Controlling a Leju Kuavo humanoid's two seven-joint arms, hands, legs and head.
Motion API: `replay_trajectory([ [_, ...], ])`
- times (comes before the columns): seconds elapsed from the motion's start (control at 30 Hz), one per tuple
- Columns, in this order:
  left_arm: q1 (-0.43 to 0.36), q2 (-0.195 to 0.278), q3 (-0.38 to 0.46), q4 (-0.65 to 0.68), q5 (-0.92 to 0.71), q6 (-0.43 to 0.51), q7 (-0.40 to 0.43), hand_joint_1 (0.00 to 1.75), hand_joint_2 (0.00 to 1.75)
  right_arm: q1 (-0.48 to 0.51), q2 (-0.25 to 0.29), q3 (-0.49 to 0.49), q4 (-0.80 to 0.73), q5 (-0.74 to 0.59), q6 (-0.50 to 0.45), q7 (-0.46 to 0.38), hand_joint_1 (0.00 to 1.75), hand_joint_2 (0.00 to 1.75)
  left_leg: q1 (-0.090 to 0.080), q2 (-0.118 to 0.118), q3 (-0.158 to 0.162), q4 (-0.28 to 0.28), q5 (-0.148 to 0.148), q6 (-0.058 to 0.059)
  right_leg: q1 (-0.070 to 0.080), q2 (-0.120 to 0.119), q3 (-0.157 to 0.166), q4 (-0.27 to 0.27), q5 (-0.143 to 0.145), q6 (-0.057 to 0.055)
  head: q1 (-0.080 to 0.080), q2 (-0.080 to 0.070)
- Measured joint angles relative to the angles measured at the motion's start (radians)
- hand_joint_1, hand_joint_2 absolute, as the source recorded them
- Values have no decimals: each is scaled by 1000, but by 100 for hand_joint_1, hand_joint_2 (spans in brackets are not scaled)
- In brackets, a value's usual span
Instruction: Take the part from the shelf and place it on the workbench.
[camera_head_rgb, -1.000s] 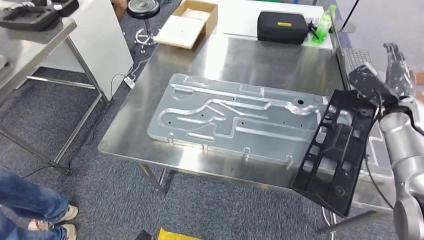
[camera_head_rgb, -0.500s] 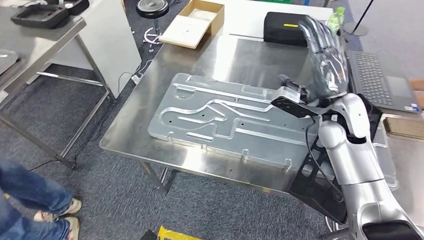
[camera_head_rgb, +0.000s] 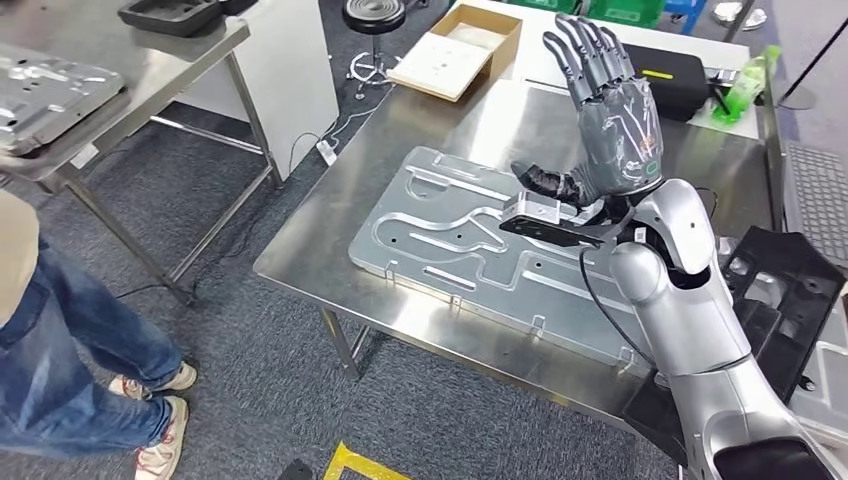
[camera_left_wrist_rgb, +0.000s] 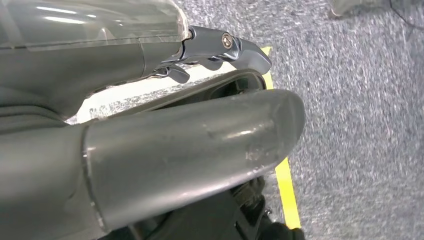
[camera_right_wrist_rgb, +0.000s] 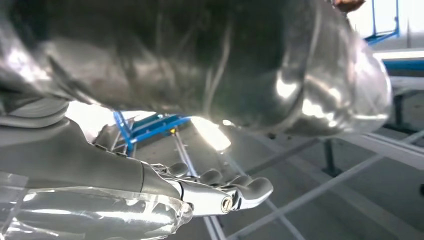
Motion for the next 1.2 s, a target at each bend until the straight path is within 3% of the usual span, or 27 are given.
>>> replay_trajectory([
  [0.07,1,-1,0,0,-2,1,1,0,0,-9,2,11,-9,11,6,3,0,0,4,-19,-9,0,4,-11,2,-12,1,-6,1,-9,0,0],
  [0.1,3,-1,0,0,-3,2,2,0,0,-17,3,18,-14,19,10,5,0,0,5,-16,-12,4,2,-17,2,-23,3,-10,3,-15,0,0],
  [0.17,3,-2,0,0,-4,3,4,0,0,-35,6,33,-24,33,15,8,0,0,5,17,-36,51,-29,-28,2,-46,8,-20,8,-28,-3,0],
  [0.23,-1,-4,-1,0,-5,3,5,0,0,-46,9,42,-32,42,16,13,0,0,10,60,-89,164,-87,-36,6,-71,10,-24,8,-34,-5,0],
  [0.27,-2,-5,-1,0,-6,3,6,0,0,-48,10,47,-33,46,18,15,0,0,14,70,-118,222,-109,-39,8,-84,10,-24,7,-36,-5,0],
  [0.3,-2,-6,-1,0,-6,3,6,0,0,-50,11,52,-34,50,19,17,0,0,17,76,-136,258,-117,-41,9,-97,10,-23,6,-37,-5,0],
  [0.33,-1,-6,-1,0,-7,3,7,0,0,-51,13,56,-34,52,20,18,0,0,19,80,-137,260,-107,-43,10,-110,10,-23,5,-37,-5,0],
  [0.4,0,-7,-1,0,-8,3,8,0,0,-57,17,62,-35,52,23,19,0,0,21,97,-87,163,-49,-41,11,-133,11,-22,3,-35,-5,0],
  [0.43,-1,-7,-1,0,-9,3,8,0,0,-63,20,64,-35,52,23,20,0,0,18,120,-53,97,-26,-39,12,-142,12,-22,2,-32,-5,0],
  [0.5,-3,-7,-1,0,-10,3,9,0,0,-78,22,68,-35,53,25,20,0,0,10,152,-12,12,-3,-29,17,-158,13,-20,-1,-24,-4,0],
  [0.53,-4,-7,-1,0,-11,3,9,0,0,-83,24,71,-35,53,26,21,0,0,5,156,-9,2,-5,-23,18,-166,14,-21,-1,-19,-4,0],
  [0.6,-4,-7,-1,0,-12,3,10,0,0,-90,28,77,-35,53,29,21,0,0,6,133,-7,-5,1,-10,17,-179,18,-20,-5,-7,-4,0],
  [0.67,-4,-8,-1,0,-13,3,10,0,0,-96,32,81,-35,54,30,21,0,0,9,113,-1,-14,9,4,13,-148,6,16,-33,1,-4,0],
  [0.73,-7,-10,-1,0,-14,2,11,0,0,-101,32,83,-35,58,30,22,0,0,10,92,0,-17,12,13,10,-97,-46,126,-91,3,-4,0],
  [0.77,-8,-11,-1,0,-14,2,12,0,0,-102,32,86,-34,63,30,23,0,0,9,80,-1,-17,13,15,10,-82,-78,190,-116,3,-4,0],
  [0.8,-8,-12,-1,0,-15,2,13,0,0,-102,32,91,-33,67,31,23,0,0,9,67,-1,-16,13,16,10,-74,-103,235,-126,3,-4,0],
  [0.83,-8,-12,-1,0,-15,1,13,0,0,-102,32,96,-32,72,31,23,0,0,8,53,-1,-15,13,16,11,-70,-113,248,-117,2,-4,0],
  [0.87,-7,-12,-1,0,-16,1,14,0,0,-104,32,101,-31,75,31,23,0,0,7,39,0,-13,13,16,11,-66,-105,224,-90,0,-4,0],
  [0.93,-7,-14,-2,0,-17,0,16,0,0,-112,33,110,-31,81,31,24,0,0,6,12,-1,-9,12,14,11,-39,-53,102,-20,-8,-4,0],
  [0.97,-8,-14,-2,0,-17,0,16,0,0,-120,34,116,-31,84,30,25,0,0,6,0,-4,-6,10,11,10,-23,-26,43,2,-10,-4,0],
  [1.03,-9,-16,-2,0,-19,0,17,0,0,-132,35,128,-30,89,30,26,0,0,8,-21,-11,-2,10,2,11,-6,-1,-13,9,-12,-4,0],
  [1.1,-8,-15,-2,0,-20,0,18,0,0,-137,37,142,-28,91,30,27,0,0,12,-35,-16,-3,11,-9,12,-25,5,-22,10,-16,-4,0],
  [1.13,-7,-15,-2,0,-20,-1,18,0,0,-140,39,149,-27,92,30,27,0,0,10,-25,-19,3,6,-15,10,-35,9,-27,11,-21,-4,0],
  [1.2,-6,-14,-2,0,-21,-1,18,0,0,-148,44,163,-26,97,29,27,0,0,9,24,-45,59,-30,-27,5,-57,15,-37,14,-31,-7,0],
])
